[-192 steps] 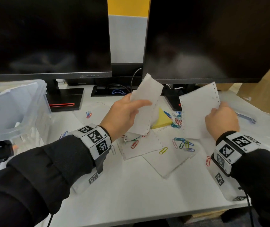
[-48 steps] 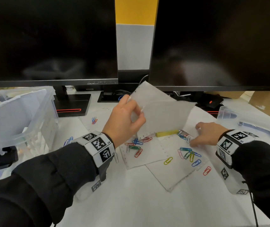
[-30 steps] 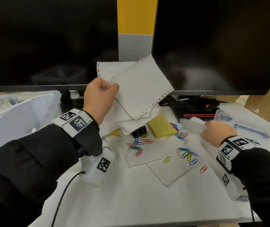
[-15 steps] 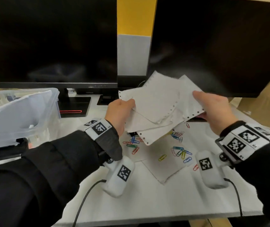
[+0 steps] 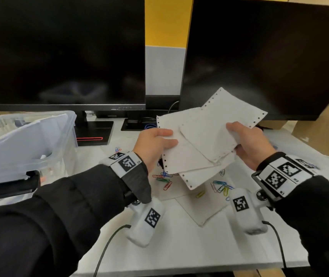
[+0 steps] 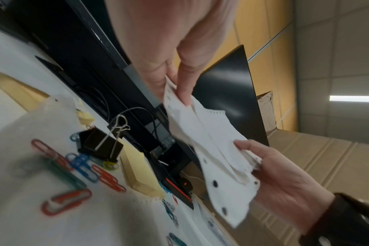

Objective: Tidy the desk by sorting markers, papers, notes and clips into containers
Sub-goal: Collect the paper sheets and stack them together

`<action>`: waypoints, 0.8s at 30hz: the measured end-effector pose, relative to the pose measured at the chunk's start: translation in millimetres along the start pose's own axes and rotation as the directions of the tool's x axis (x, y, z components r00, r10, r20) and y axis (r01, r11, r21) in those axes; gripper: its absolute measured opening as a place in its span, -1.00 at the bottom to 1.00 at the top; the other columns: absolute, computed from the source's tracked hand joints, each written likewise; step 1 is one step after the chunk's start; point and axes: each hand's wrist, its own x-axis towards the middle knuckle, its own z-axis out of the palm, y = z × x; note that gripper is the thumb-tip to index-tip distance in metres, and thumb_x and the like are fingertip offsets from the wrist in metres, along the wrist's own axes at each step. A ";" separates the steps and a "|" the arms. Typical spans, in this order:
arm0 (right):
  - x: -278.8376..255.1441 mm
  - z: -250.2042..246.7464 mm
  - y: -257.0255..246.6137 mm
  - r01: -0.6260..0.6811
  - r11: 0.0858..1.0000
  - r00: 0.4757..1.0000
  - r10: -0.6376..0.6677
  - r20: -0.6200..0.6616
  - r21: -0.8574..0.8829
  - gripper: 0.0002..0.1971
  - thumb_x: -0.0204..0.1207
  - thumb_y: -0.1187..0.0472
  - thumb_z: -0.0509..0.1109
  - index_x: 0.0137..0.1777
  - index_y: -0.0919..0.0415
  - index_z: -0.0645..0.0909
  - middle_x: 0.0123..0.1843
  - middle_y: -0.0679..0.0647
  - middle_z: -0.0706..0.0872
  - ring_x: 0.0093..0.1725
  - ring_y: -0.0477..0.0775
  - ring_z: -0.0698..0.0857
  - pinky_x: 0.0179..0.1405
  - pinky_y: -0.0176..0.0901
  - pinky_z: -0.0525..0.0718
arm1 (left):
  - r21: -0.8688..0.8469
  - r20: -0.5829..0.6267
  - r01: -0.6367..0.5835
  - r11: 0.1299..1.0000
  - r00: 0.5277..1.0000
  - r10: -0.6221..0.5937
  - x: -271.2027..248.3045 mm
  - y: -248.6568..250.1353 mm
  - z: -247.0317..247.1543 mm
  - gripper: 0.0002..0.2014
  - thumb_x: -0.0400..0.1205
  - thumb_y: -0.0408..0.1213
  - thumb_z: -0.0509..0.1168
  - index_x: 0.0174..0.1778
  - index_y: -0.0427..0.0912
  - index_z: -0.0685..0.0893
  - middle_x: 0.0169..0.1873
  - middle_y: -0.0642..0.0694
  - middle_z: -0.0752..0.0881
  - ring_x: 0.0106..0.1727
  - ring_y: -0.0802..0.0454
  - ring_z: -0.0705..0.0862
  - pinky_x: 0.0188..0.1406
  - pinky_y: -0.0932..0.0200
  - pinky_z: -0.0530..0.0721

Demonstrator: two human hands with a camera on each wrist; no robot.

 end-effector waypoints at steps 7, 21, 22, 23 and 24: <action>1.4 -32.1 -7.1 0.084 0.984 0.992 -0.066 0.109 -0.160 -0.88 0.48 0.36 0.39 -0.06 0.14 0.64 -0.05 0.05 0.74 -0.16 0.00 0.72 -0.24 -0.18 0.69 | 0.034 -0.259 -0.282 0.959 0.924 0.281 15.8 31.3 -36.5 -0.62 0.53 -0.57 0.31 0.18 -0.10 0.48 0.14 -0.12 0.57 0.04 0.01 0.62 -0.07 0.24 0.64; -15.1 -12.2 -10.6 0.172 0.920 0.916 -0.018 0.400 -0.352 -0.84 0.47 0.13 0.41 -0.04 0.16 0.73 -0.08 0.11 0.82 -0.14 0.07 0.80 -0.13 -0.09 0.79 | 0.099 0.200 0.041 0.994 0.978 -0.060 1.1 8.1 -1.7 -0.63 0.50 -0.36 0.43 0.25 -0.27 0.66 0.13 -0.16 0.77 0.06 -0.02 0.76 -0.13 0.24 0.75; -15.2 -14.2 -11.2 0.164 0.934 0.919 -0.028 0.392 -0.319 -0.81 0.47 0.11 0.40 0.02 0.13 0.72 -0.03 0.12 0.82 -0.10 0.08 0.80 -0.08 -0.06 0.77 | 0.108 0.193 0.033 0.994 0.980 -0.054 0.7 8.8 -0.2 -0.61 0.51 -0.33 0.42 0.27 -0.26 0.64 0.15 -0.14 0.76 0.08 -0.01 0.75 -0.16 0.28 0.73; -14.3 -16.4 -12.0 0.149 0.953 0.927 -0.042 0.372 -0.264 -0.73 0.44 0.06 0.40 0.10 0.11 0.70 0.03 0.13 0.81 -0.05 0.08 0.78 -0.03 -0.05 0.73 | 0.100 0.168 0.023 0.995 0.985 -0.040 2.1 9.3 0.6 -0.59 0.53 -0.30 0.41 0.31 -0.24 0.61 0.18 -0.14 0.74 0.12 -0.02 0.73 -0.12 0.26 0.70; -13.8 -19.0 -13.4 0.119 0.974 0.935 -0.045 0.351 -0.191 -0.62 0.40 0.00 0.40 0.18 0.12 0.67 0.06 0.14 0.80 -0.04 0.06 0.78 -0.03 -0.08 0.71 | 0.072 0.141 0.010 0.997 0.990 -0.020 2.5 10.7 1.6 -0.57 0.56 -0.28 0.38 0.35 -0.24 0.57 0.23 -0.13 0.71 0.17 -0.05 0.70 -0.01 0.20 0.68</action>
